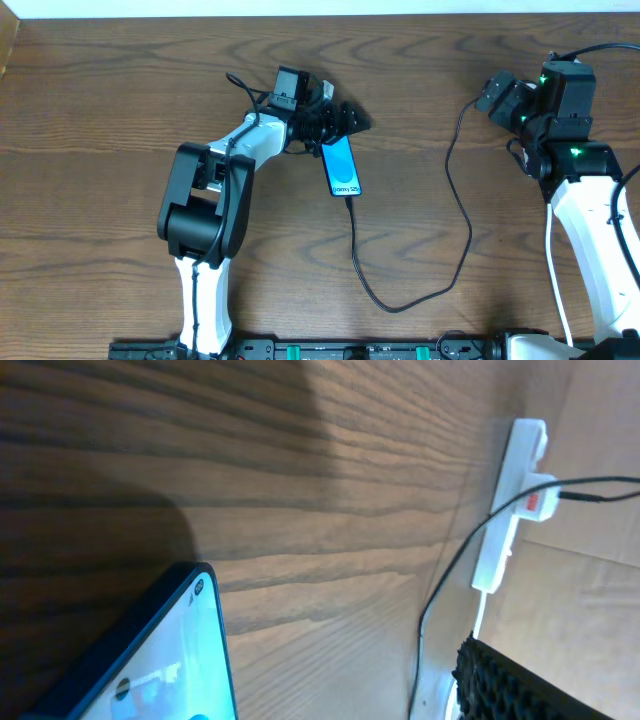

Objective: Plug charger to phone and switch on socket
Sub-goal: 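Lower the cabled phone toward the table center with the left gripper, then lay the phone flat on the table and open the left gripper, then retract the left gripper back from the phone, then move the right gripper over the white power strip's switch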

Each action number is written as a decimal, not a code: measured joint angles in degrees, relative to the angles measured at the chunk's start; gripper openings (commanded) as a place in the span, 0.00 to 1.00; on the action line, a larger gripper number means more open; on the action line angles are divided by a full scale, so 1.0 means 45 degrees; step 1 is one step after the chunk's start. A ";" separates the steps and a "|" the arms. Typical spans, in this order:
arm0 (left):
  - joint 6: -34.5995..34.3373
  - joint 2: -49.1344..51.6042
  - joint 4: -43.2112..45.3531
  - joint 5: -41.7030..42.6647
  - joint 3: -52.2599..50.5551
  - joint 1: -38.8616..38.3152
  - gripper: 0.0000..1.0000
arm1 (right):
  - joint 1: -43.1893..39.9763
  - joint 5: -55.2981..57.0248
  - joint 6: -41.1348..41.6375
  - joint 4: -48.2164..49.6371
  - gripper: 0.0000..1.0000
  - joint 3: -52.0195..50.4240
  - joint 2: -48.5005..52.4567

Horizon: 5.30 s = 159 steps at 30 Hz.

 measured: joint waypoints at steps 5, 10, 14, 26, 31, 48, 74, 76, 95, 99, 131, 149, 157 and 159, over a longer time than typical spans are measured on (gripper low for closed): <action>-0.0015 -0.0053 -0.0185 -0.0350 0.0068 0.0000 0.89 | 0.0000 0.0000 0.0000 0.0000 0.99 0.0000 0.0000; -0.0019 -0.0068 -0.0209 -0.0544 0.0102 0.0000 0.89 | 0.0000 0.0000 0.0000 0.0000 0.99 0.0000 0.0000; -0.0015 -0.0073 -0.0223 -0.0568 0.0107 0.0000 0.89 | 0.0000 0.0000 0.0000 0.0000 0.99 0.0000 0.0000; -0.0015 -0.0209 -0.0622 -0.1511 0.0228 -0.0204 0.89 | 0.0000 0.0000 0.0000 0.0000 0.99 0.0000 0.0000; -0.0015 -0.0287 -0.0675 -0.2191 0.0277 -0.0500 0.89 | 0.0000 0.0000 0.0000 0.0000 0.99 0.0000 0.0000; -0.0010 -0.0442 -0.1515 -0.3944 0.0534 -0.0913 0.89 | 0.0000 -0.0126 0.0000 0.0000 0.99 0.0000 0.0000; 0.0044 -0.0578 -0.1865 -0.5935 0.0612 -0.1554 0.89 | 0.0000 -0.0160 0.0000 -0.0083 0.99 0.0000 0.0000; 0.0044 -0.0578 -0.1904 -0.5935 0.0622 -0.1559 0.90 | 0.0000 -0.0160 0.0000 -0.0083 0.99 0.0000 0.0000; 0.2273 -0.1744 -0.4760 -0.8840 0.0175 -0.1603 0.90 | 0.0000 -0.0160 0.0000 -0.0097 0.99 0.0000 0.0000; 0.2633 -0.3614 -0.5867 -0.9918 0.0034 -0.1603 0.90 | 0.0000 -0.0160 0.0000 -0.0092 0.99 0.0000 0.0000; 0.2973 -1.2803 -0.9918 -1.1890 0.0083 -0.1598 0.90 | 0.0000 -0.0160 0.0000 -0.0345 0.99 0.0000 0.0000; 0.3002 -1.2779 -1.0195 -1.1895 0.0083 -0.1598 0.90 | -0.0019 -0.0165 -0.1273 0.0068 0.99 0.0000 0.0000; 0.3002 -1.2779 -1.0195 -1.1895 0.0083 -0.1598 0.90 | -0.1205 -0.0981 -0.2589 -0.0811 0.99 0.0170 0.0000; 0.3007 -1.2779 -1.0195 -1.1895 0.0083 -0.1598 0.90 | -0.1753 -0.1355 -0.3026 -0.1462 0.99 0.0680 0.0005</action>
